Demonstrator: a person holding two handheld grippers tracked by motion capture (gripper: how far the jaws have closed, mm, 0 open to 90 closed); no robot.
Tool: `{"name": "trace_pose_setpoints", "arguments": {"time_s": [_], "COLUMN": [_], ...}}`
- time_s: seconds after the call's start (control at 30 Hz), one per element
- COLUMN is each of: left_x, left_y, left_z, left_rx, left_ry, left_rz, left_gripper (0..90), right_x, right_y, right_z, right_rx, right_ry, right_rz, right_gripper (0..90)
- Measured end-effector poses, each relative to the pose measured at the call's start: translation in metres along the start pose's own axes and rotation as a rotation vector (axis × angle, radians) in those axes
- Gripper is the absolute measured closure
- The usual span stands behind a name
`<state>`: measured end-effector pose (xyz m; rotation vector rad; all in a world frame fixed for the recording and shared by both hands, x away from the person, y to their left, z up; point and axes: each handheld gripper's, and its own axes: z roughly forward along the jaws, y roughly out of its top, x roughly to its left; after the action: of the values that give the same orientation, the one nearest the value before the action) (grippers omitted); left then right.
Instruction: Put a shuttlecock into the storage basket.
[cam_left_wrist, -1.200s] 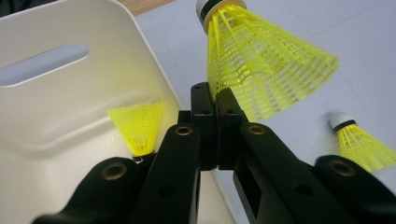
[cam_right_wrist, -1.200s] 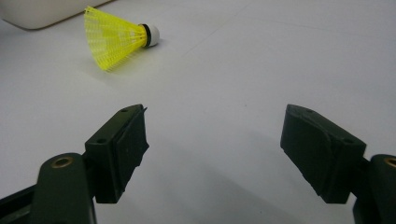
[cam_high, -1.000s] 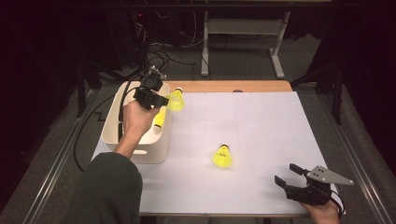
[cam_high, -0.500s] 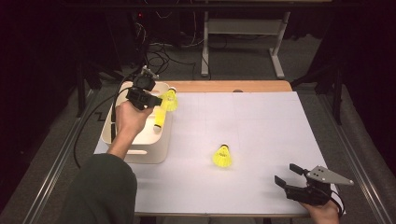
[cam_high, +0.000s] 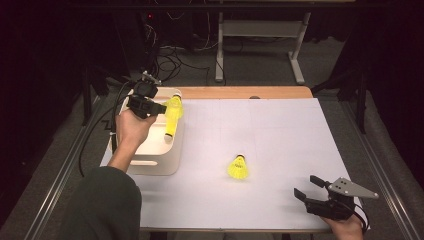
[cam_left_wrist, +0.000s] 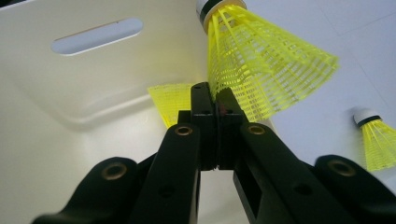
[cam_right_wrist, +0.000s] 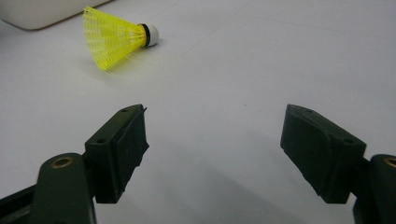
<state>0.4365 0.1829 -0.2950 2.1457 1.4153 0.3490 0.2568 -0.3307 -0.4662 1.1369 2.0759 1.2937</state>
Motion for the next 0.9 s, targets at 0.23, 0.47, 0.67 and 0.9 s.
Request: {"name": "trace_pose_setpoints", "arguments": {"time_s": [0.23, 0.47, 0.67, 0.9], "left_x": [0.005, 0.009, 0.011, 0.012], "left_y": [-0.002, -0.005, -0.006, -0.007], "left_z": [-0.001, 0.0, 0.002, 0.004], "left_rx": [0.0, 0.0, 0.007, 0.01], "left_ry": [0.005, 0.006, 0.009, 0.018], "left_rz": [-0.011, -0.021, -0.025, -0.022], "left_gripper": [89.6, 89.6, 89.6, 89.6], "right_x": [0.0, 0.0, 0.0, 0.0], "right_y": [0.0, 0.0, 0.0, 0.0], "right_z": [0.0, 0.0, 0.0, 0.0], "right_rx": [0.0, 0.0, 0.0, -0.001], "right_ry": [0.0, 0.001, 0.0, 0.0], "right_rz": [0.0, 0.0, 0.0, 0.0], "right_gripper": [23.0, 22.9, 23.0, 23.0]}}
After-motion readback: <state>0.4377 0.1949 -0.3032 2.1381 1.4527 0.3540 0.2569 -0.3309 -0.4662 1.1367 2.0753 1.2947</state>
